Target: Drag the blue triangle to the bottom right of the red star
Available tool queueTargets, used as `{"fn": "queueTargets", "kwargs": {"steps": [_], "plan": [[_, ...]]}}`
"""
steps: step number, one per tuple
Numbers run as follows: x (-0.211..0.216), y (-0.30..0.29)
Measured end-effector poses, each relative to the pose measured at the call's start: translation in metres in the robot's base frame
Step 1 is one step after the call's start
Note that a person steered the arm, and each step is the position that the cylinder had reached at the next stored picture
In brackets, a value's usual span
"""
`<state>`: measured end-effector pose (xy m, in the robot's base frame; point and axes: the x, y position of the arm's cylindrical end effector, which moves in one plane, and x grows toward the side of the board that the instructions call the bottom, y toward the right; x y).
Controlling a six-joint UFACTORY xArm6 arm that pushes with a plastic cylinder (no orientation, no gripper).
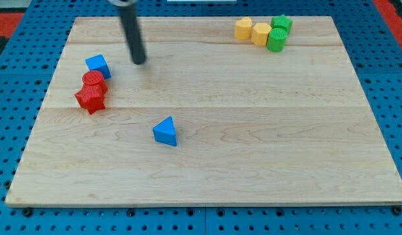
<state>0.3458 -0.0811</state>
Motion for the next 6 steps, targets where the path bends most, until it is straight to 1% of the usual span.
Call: {"fn": "queueTargets", "kwargs": {"steps": [1,2,3,4,5,6], "plan": [[0.107,0.039],[0.187,0.033],[0.203,0.026],[0.238,0.028],[0.231,-0.061],[0.238,-0.030]]}}
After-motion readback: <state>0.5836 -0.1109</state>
